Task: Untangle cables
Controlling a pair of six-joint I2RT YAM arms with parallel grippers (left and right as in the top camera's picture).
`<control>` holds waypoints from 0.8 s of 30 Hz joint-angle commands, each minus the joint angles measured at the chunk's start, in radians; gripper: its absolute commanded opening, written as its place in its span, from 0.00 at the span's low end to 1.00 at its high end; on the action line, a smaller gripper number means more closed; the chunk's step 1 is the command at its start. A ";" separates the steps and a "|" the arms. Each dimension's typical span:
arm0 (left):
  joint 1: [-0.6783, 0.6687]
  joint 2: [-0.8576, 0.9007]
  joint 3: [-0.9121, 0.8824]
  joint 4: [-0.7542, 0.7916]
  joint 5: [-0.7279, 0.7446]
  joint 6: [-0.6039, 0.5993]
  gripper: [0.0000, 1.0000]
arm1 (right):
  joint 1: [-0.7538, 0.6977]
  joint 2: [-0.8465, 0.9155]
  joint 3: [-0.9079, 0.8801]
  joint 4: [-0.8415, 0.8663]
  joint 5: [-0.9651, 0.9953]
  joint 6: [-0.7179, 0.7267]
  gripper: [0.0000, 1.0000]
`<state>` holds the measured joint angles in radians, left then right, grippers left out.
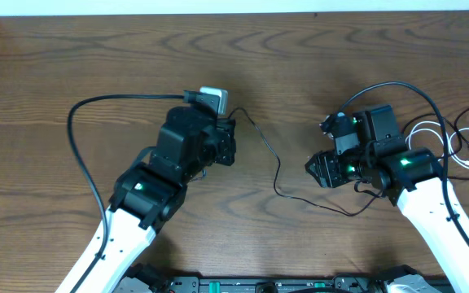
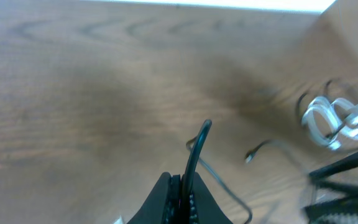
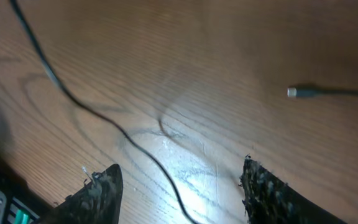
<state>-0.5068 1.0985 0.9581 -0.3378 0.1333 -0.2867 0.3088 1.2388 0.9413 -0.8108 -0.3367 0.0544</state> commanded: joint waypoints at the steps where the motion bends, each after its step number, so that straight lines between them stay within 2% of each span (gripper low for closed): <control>1: 0.003 -0.056 0.017 0.040 0.036 -0.051 0.07 | 0.020 -0.003 0.007 0.027 0.005 -0.053 0.59; 7: 0.003 -0.140 0.017 0.078 0.043 -0.071 0.07 | 0.021 -0.003 0.007 0.084 -0.027 -0.125 0.60; 17: 0.003 -0.173 0.017 0.087 0.043 -0.138 0.07 | 0.021 -0.003 0.006 0.054 -0.309 -0.300 0.57; 24: 0.003 -0.174 0.017 0.163 0.072 -0.208 0.07 | 0.020 0.004 -0.040 0.049 -0.309 -0.367 0.56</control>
<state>-0.5064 0.9314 0.9581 -0.1978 0.1787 -0.4461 0.3229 1.2388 0.9356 -0.7765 -0.6067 -0.2546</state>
